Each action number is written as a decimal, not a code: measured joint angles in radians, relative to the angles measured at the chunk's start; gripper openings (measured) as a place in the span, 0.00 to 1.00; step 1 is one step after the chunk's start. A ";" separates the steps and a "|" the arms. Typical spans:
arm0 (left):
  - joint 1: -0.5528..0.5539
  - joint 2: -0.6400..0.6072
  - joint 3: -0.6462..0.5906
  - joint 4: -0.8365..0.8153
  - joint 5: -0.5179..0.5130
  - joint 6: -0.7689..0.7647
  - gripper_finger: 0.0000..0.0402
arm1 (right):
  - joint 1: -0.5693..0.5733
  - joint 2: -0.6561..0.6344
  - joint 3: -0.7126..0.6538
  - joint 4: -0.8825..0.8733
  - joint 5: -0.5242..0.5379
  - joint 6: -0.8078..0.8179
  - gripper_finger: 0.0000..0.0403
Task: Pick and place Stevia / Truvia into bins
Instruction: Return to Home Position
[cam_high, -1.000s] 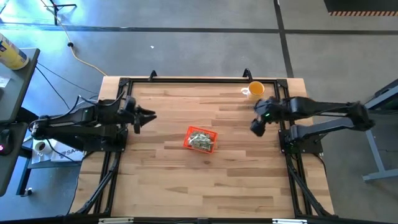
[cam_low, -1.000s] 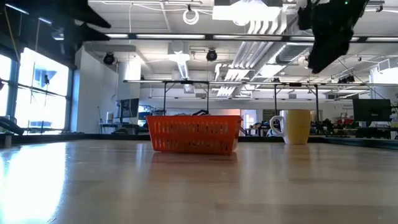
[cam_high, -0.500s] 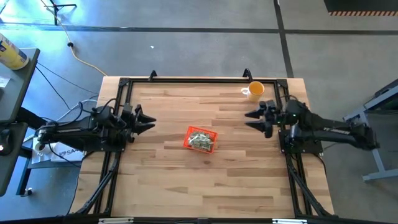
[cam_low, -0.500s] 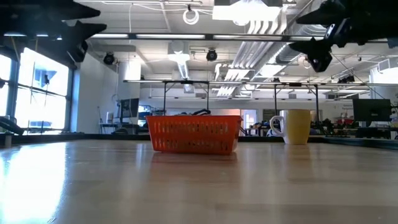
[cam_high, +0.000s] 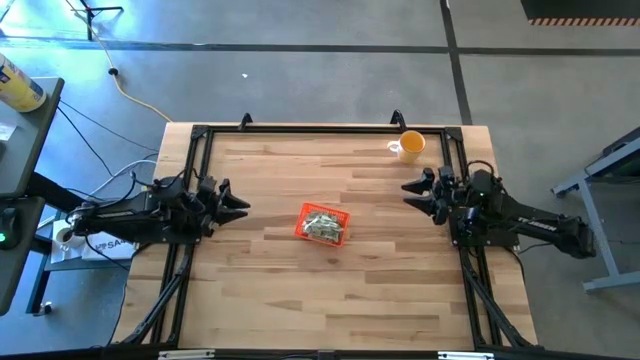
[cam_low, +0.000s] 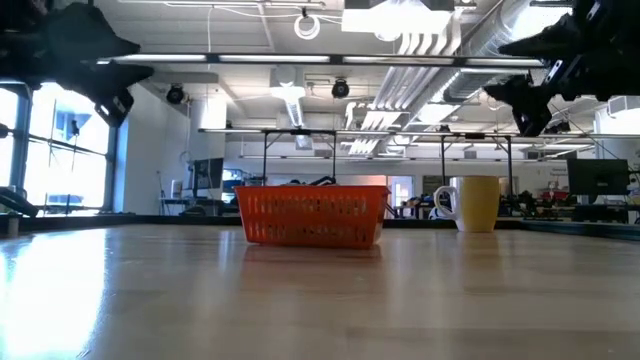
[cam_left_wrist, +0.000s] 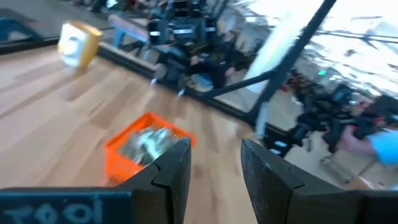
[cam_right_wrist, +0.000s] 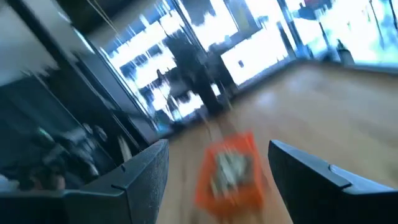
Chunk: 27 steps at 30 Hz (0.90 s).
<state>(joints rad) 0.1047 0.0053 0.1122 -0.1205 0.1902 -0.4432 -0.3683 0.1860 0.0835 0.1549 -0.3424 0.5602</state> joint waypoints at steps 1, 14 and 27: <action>0.000 0.002 -0.009 -0.001 -0.017 -0.004 0.44 | 0.000 0.000 -0.002 -0.040 -0.001 0.000 0.66; 0.000 0.038 -0.034 -0.070 -0.156 -0.014 0.44 | 0.000 0.010 0.001 -0.344 -0.001 0.016 0.66; 0.000 0.038 -0.034 -0.070 -0.156 -0.015 0.44 | 0.000 0.010 0.001 -0.345 -0.001 0.016 0.66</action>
<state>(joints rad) 0.1047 0.0433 0.0784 -0.1902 0.0338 -0.4580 -0.3683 0.1955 0.0849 -0.1902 -0.3435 0.5762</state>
